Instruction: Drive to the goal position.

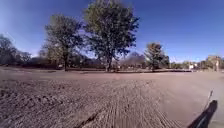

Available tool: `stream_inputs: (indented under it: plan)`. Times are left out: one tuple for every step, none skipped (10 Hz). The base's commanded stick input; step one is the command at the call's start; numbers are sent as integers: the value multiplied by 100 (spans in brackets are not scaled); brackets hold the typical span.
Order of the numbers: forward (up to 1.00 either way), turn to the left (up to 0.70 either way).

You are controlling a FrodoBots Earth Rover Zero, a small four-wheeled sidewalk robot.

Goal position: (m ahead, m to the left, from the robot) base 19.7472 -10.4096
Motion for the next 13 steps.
stream_inputs:
  plan:
    - [50,0]
    - [50,0]
    - [50,0]
    - [50,0]
    - [50,0]
    - [50,0]
    - [50,0]
    - [50,0]
    - [50,0]
    - [50,0]
    - [50,0]
    - [50,0]
    - [50,0]
